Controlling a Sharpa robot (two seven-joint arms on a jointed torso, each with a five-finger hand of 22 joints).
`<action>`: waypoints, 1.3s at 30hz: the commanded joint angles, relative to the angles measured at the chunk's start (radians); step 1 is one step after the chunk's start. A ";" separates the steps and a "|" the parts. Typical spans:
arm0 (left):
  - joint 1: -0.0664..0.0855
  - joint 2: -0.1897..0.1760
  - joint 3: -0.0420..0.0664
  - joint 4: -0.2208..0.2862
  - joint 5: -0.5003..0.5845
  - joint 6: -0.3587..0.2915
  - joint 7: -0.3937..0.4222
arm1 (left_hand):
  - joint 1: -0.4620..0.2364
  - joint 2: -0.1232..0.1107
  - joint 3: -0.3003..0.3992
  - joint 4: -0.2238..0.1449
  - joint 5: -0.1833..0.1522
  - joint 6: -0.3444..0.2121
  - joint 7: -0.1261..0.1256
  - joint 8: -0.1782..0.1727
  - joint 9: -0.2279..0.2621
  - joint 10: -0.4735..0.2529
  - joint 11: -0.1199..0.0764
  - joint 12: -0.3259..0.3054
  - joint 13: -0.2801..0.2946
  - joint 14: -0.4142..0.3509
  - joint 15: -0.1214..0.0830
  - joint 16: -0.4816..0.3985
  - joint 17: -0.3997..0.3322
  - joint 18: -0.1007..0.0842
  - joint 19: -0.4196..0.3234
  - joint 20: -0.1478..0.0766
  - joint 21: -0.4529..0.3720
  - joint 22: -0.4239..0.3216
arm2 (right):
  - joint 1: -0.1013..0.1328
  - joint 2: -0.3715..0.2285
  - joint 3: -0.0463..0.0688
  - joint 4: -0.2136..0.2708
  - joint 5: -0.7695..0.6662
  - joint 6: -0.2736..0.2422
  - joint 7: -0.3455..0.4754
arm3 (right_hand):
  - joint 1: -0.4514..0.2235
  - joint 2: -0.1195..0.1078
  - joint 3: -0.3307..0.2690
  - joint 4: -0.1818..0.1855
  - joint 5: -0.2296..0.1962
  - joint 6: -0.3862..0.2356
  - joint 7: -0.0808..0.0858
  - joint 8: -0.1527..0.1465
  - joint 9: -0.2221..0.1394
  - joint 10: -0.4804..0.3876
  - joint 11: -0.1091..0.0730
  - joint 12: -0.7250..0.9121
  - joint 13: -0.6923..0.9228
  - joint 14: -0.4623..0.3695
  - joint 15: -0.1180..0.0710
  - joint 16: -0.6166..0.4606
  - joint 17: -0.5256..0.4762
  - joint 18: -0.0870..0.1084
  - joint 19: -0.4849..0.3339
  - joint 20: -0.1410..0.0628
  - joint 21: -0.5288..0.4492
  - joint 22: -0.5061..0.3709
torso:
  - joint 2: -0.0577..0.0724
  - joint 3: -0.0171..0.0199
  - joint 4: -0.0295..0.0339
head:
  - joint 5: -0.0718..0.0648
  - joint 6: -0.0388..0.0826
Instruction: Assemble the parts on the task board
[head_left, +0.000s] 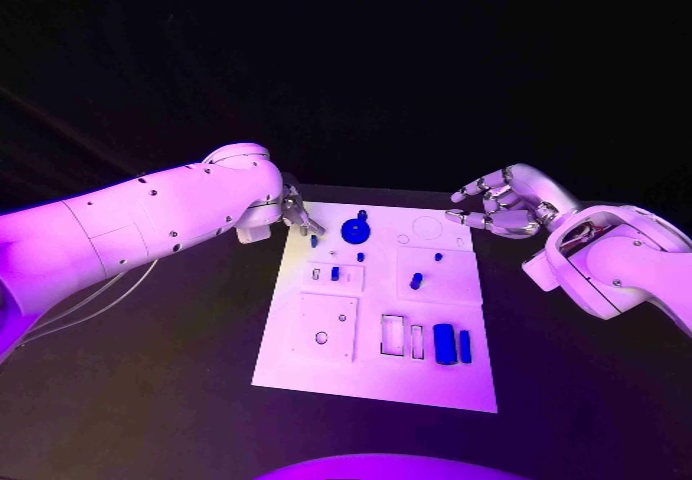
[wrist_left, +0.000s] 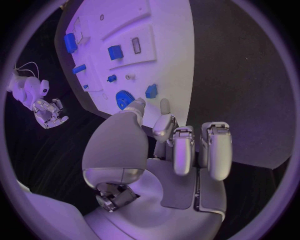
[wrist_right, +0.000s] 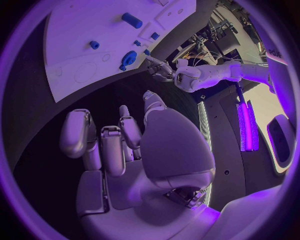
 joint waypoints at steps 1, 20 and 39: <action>0.000 0.003 0.000 0.006 0.015 0.020 0.012 | 0.002 0.008 -0.007 0.001 0.006 0.002 0.006 -0.007 -0.002 -0.005 0.003 -0.001 0.001 0.105 0.006 0.002 0.263 -0.015 0.104 0.005 0.002 0.263 | -0.001 0.001 0.000 0.000 -0.004 0.006 0.008 | -0.010 0.001 -0.005 -0.002 0.006 0.000 -0.003 0.007 -0.002 0.000 -0.005 -0.001 0.000 0.068 -0.007 -0.006 0.118 0.019 -0.002 -0.007 -0.004 -0.001 | 0.000 0.0005 0.0000 | 0.001 -0.001; -0.001 0.005 0.000 0.007 0.017 0.040 0.010 | 0.023 0.022 -0.001 -0.002 0.006 0.013 0.005 -0.016 -0.018 -0.005 0.002 0.001 0.000 0.105 0.007 0.002 0.263 -0.015 0.104 0.007 0.002 0.263 | -0.001 0.003 0.000 0.000 -0.004 0.007 0.008 | -0.010 0.003 -0.004 -0.002 0.007 0.000 -0.003 0.008 -0.002 0.001 -0.005 0.000 0.001 0.068 -0.007 -0.007 0.118 0.019 -0.001 -0.008 -0.003 0.001 | 0.000 0.0005 -0.0003 | 0.000 -0.004; -0.002 0.008 -0.001 0.001 0.032 0.039 0.014 | 0.083 0.056 0.029 -0.006 0.005 0.026 0.003 -0.030 -0.041 -0.005 0.000 0.004 0.000 0.105 0.005 0.002 0.263 -0.015 0.104 0.007 0.002 0.263 | -0.001 0.008 0.000 -0.004 -0.004 0.008 0.010 | -0.010 0.004 -0.004 -0.003 0.007 0.000 -0.003 0.008 -0.002 0.001 -0.005 0.001 0.001 0.068 -0.007 -0.006 0.118 0.019 -0.001 -0.008 -0.004 0.000 | 0.000 0.0007 -0.0002 | 0.000 -0.009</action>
